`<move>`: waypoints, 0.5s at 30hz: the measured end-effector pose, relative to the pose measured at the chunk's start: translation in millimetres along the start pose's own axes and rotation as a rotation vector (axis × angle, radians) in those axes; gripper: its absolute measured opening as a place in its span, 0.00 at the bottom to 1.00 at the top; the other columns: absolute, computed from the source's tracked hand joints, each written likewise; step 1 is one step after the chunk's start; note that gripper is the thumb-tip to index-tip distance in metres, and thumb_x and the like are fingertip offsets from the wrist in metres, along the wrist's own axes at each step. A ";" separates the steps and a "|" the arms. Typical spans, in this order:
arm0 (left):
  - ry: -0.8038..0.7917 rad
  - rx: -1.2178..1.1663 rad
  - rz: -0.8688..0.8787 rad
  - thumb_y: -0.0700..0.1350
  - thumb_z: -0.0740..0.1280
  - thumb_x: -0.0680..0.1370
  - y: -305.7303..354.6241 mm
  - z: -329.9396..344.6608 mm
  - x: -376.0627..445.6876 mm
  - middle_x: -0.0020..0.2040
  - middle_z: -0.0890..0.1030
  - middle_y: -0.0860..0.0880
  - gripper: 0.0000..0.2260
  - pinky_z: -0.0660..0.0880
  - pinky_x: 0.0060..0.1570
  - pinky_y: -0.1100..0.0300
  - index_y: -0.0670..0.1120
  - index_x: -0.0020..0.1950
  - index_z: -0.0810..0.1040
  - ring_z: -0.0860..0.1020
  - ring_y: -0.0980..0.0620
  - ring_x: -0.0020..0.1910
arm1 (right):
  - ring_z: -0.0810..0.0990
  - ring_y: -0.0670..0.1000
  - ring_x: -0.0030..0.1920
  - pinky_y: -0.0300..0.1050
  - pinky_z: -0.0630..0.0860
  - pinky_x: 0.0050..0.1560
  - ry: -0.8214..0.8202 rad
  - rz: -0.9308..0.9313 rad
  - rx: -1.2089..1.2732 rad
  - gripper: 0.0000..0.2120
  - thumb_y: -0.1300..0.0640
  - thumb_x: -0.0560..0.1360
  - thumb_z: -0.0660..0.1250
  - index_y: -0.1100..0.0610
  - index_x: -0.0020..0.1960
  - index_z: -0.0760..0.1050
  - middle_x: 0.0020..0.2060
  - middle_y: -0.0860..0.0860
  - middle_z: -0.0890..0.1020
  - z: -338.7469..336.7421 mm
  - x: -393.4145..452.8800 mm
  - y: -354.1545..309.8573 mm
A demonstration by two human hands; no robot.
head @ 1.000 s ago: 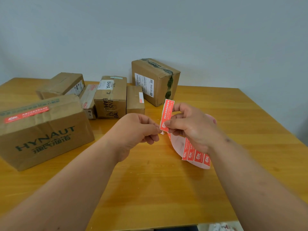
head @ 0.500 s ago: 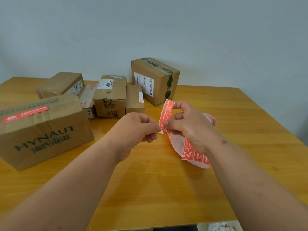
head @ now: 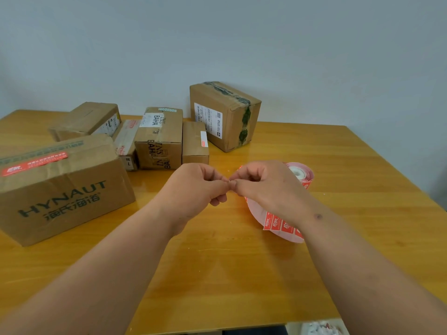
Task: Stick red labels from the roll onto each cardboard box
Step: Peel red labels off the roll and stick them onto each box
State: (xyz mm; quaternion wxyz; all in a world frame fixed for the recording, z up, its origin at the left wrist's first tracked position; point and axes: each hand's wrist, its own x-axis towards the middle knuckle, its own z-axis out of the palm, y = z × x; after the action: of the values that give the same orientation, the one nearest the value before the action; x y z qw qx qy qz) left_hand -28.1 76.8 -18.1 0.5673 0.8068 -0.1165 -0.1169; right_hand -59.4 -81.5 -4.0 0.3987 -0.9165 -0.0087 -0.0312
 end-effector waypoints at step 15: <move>0.006 0.112 -0.147 0.40 0.67 0.74 -3.9 -6.2 1.8 0.28 0.76 0.49 0.08 0.71 0.38 0.61 0.44 0.34 0.77 0.72 0.53 0.31 | 0.76 0.41 0.33 0.36 0.72 0.34 0.113 0.072 0.001 0.05 0.59 0.73 0.67 0.55 0.40 0.81 0.33 0.43 0.81 -1.7 5.6 3.6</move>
State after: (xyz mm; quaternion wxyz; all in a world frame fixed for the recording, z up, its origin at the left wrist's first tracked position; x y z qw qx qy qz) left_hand -24.1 83.1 -19.8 0.5114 0.8440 -0.0616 -0.1494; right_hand -53.8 -85.2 -5.1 0.3998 -0.9129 0.0469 -0.0683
